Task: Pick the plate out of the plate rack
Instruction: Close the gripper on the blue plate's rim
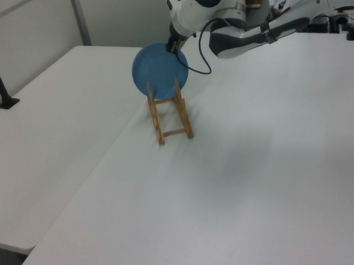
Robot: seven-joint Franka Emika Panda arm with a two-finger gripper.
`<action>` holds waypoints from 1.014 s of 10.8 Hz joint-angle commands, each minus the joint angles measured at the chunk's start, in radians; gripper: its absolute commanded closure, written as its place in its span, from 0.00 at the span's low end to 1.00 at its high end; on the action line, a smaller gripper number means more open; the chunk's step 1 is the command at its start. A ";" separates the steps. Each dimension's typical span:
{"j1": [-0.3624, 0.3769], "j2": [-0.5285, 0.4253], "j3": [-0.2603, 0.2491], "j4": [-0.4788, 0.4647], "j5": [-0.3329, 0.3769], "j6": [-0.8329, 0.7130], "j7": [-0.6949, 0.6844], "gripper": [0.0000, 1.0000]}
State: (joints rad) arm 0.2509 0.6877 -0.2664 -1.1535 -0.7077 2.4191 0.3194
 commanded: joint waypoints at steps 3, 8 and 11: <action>0.008 -0.004 -0.030 0.002 -0.026 0.029 0.021 1.00; 0.008 -0.088 -0.042 0.003 -0.029 0.029 0.023 1.00; -0.004 -0.154 -0.028 -0.006 -0.026 0.029 0.139 1.00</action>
State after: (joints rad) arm 0.2491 0.6012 -0.2964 -1.1173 -0.7099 2.4208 0.3385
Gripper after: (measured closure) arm 0.938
